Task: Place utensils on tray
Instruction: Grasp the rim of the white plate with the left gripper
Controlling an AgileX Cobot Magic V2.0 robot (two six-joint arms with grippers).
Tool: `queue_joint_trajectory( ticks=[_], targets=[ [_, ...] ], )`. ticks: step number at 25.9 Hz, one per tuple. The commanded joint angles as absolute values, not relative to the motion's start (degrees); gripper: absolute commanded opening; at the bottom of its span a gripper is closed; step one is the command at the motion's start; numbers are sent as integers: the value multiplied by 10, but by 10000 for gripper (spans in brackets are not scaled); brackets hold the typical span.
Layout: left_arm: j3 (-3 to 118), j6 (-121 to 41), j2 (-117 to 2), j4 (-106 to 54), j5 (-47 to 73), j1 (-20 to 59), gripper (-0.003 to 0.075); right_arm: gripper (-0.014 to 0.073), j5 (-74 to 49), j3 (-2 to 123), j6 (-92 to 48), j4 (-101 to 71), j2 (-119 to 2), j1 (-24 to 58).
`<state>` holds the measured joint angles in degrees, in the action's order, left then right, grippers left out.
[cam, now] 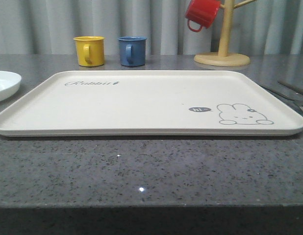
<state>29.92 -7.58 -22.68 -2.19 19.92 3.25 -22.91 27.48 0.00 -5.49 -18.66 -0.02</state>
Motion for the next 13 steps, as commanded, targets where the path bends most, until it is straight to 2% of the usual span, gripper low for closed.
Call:
queue_joint_trajectory(
  ticks=[1,7,13],
  targets=[
    [324,-69,-259,-27,157,31,672,533,-186,296,-8,-57,-195,-5],
    [409,-71,-383,-31,233,31,672,533,-186,296,-8,-57,-195,-5],
    [546,-145,-576,-29,399,56,672,533,-186,296,-8,-57,-195,-5]
  ],
)
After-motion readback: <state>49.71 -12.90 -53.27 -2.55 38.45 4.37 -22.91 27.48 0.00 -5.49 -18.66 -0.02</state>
